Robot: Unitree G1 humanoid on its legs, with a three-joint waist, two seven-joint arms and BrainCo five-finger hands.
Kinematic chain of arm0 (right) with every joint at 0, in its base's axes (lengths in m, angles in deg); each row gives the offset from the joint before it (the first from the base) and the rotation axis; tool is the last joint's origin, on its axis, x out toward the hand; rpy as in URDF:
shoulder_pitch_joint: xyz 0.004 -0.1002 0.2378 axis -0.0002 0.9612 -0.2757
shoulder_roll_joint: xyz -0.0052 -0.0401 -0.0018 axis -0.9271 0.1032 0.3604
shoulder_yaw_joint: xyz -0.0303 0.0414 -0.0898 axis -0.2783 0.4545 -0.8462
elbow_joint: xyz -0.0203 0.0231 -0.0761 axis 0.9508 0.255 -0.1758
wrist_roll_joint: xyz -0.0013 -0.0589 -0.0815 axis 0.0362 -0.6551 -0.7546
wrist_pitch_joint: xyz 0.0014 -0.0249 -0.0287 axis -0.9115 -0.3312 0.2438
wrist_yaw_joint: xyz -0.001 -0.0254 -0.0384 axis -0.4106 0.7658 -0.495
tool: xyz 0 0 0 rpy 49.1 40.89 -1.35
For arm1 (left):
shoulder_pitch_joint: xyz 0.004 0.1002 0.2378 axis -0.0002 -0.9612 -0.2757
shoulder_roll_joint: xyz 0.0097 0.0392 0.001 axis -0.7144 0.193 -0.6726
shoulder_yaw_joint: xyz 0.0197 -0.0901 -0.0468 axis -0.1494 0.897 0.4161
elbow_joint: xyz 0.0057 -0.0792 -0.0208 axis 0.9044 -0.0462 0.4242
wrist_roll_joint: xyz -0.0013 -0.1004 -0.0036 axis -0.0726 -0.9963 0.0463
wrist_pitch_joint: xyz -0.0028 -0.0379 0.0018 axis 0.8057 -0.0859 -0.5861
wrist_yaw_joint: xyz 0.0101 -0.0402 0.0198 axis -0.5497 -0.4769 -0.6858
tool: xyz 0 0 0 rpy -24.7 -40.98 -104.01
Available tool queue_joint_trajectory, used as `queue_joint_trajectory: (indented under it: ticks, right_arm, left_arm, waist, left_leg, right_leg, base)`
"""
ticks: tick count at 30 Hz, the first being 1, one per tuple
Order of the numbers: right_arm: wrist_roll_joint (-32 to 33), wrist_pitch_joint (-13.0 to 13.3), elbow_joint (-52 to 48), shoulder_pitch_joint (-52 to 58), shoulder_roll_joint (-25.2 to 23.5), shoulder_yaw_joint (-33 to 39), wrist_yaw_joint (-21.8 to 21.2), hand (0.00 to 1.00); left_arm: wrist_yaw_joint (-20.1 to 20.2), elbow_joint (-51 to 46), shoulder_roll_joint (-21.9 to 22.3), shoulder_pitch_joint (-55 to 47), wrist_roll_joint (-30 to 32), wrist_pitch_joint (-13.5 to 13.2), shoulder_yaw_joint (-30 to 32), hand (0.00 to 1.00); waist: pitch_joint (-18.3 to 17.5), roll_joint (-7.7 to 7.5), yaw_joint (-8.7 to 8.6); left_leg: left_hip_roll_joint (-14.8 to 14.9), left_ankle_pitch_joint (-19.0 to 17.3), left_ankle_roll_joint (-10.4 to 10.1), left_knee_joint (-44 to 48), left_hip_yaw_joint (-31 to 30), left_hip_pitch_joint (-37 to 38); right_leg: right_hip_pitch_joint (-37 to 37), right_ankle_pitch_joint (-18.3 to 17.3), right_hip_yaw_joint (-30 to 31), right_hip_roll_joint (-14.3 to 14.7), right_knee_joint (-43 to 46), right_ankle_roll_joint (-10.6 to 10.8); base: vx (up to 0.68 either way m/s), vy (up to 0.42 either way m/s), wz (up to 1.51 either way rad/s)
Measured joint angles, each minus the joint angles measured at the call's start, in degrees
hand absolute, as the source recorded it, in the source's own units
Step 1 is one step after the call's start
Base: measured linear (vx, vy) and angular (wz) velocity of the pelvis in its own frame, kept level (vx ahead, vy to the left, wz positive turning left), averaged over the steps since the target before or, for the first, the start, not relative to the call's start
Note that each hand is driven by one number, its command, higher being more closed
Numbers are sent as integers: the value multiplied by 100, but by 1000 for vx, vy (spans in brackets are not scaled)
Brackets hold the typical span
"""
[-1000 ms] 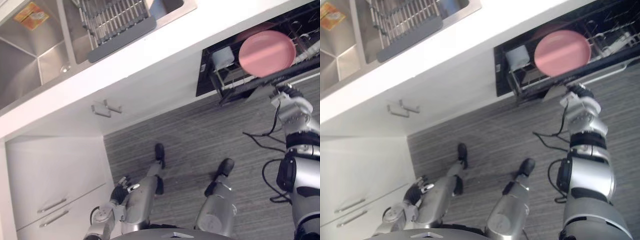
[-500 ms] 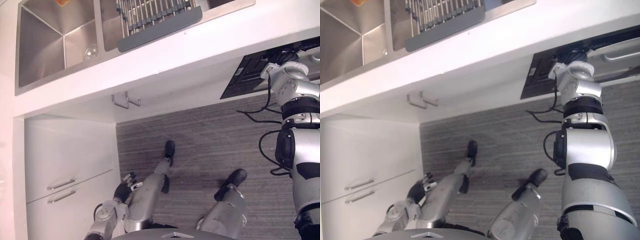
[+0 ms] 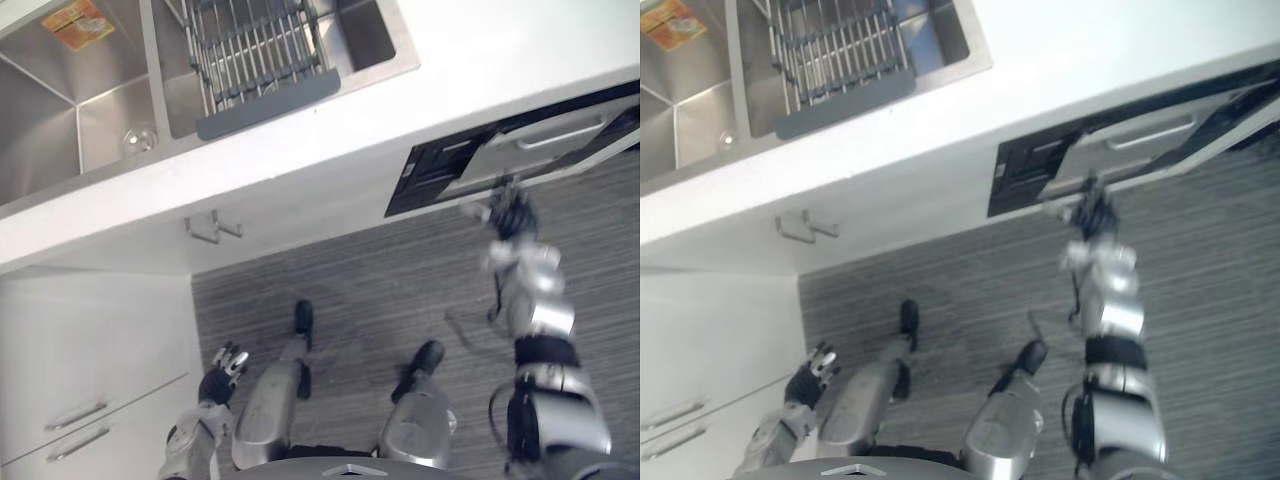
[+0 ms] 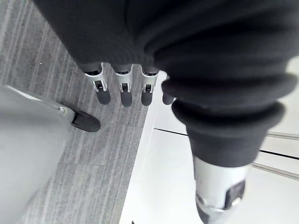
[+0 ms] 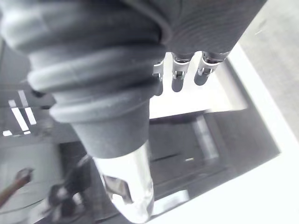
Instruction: Walk over to the sink, pick up the cup, carry it to the dishwasher, place the cup inside the dishwasher, then close the dishwasher door
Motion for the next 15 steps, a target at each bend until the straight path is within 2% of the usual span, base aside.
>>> queue_joint_trajectory:
  ticks: [2, 3, 4, 5, 6, 7, 9, 10, 11, 12, 13, 14, 15]
  right_arm:
    - [1, 4, 398, 433, -289, 117, -74, 0]
    - [169, 103, 1045, 849, -644, 383, -176, 0]
    - [220, 143, 1330, 1003, -767, 499, -212, 0]
    - [183, 300, 1849, 1222, -1003, 727, -277, 0]
    - [142, 407, 2094, 1310, -1110, 850, -289, 0]
    - [70, 622, 2602, 1487, -1358, 1049, -266, 0]
    - [-233, 704, 2846, 1636, -1555, 1116, -167, 0]
    - [-489, 695, 2934, 1751, -1682, 1116, -30, 0]
    - [-706, 610, 3017, 1807, -1758, 1119, 113, 0]
    - [-814, 557, 3015, 1853, -1797, 1133, 188, 0]
    - [-1011, 468, 3023, 1942, -1866, 1236, 277, 0]
    - [-1158, 386, 3024, 2001, -1904, 1246, 414, 0]
    - [-1255, 347, 3024, 2028, -1925, 1242, 456, 0]
  left_arm:
    - [-27, 15, -26, -18, 14, -3, 154, 0]
    - [-27, 53, -72, -23, 90, -18, 335, 0]
    - [-22, 96, -83, -28, 143, -22, 436, 0]
    - [-16, 260, -90, -41, 247, -33, 584, 0]
    - [-3, 351, -92, -51, 332, -37, 661, 0]
    - [3, 614, -130, -76, 609, -64, 733, 0]
    - [10, 833, -163, -122, 916, -69, 733, 0]
    - [18, 932, -189, -170, 1147, -65, 733, 0]
    - [31, 957, -223, -203, 1315, -44, 734, 0]
    - [34, 956, -237, -207, 1384, -31, 745, 0]
    - [32, 968, -255, -207, 1503, -4, 779, 0]
    - [29, 988, -249, -214, 1633, 26, 862, 0]
    - [29, 1018, -255, -204, 1704, 39, 902, 0]
  waist:
    - [-135, -175, -45]
    - [-291, -424, -36]
    - [-367, -521, -30]
    - [-556, -660, -27]
    - [-638, -728, -26]
    - [-794, -870, -26]
    - [-916, -959, -25]
    - [-1007, -1008, -42]
    - [-1035, -1049, -47]
    - [-1047, -1065, -54]
    - [-1053, -1075, -113]
    - [-1104, -1119, -187]
    - [-1135, -1150, -214]
  left_leg:
    - [2, 0, 0, 15, 61, 58]
    - [-5, -1, 0, 28, 200, 196]
    - [-15, -11, 2, 24, 241, 263]
    - [-11, -101, 1, -6, 267, 384]
    - [-4, -162, 31, -7, 273, 464]
    - [-1, -293, -3, -10, 290, 665]
    - [14, -379, 43, -12, 327, 835]
    - [30, -390, 44, -12, 338, 917]
    - [52, -389, 43, -12, 335, 948]
    - [71, -387, 39, -12, 334, 998]
    - [147, -374, 22, -12, 327, 1006]
    - [196, -356, 0, -13, 307, 978]
    - [200, -343, -6, -13, 268, 956]
  right_leg:
    - [182, -1, -128, 42, -100, -1]
    - [429, -17, -200, 79, -214, -26]
    - [514, -29, -198, 88, -236, -47]
    - [658, -58, -181, 112, -241, -83]
    - [729, -93, -160, 122, -232, -98]
    - [894, -184, -121, 119, -181, -221]
    - [984, -323, -42, 110, -40, -443]
    - [997, -481, 7, 108, 84, -678]
    - [1046, -629, 24, 139, 126, -822]
    - [1046, -755, 155, 208, 98, -795]
    - [1061, -1094, 702, 501, -52, -672]
    - [1069, -1220, 1291, 791, -204, -639]
    - [1077, -1245, 1541, 901, -263, -599]
  base:
    - [118, -96, 32]
    - [115, -70, 25]
    - [112, -73, 21]
    - [54, -43, 8]
    - [56, -54, 2]
    - [39, -56, -8]
    - [12, -63, -11]
    - [-42, -71, -3]
    - [-54, -78, 5]
    - [-79, -94, 26]
    - [-80, -109, 44]
    - [-81, -110, 50]
    - [-45, -61, 31]
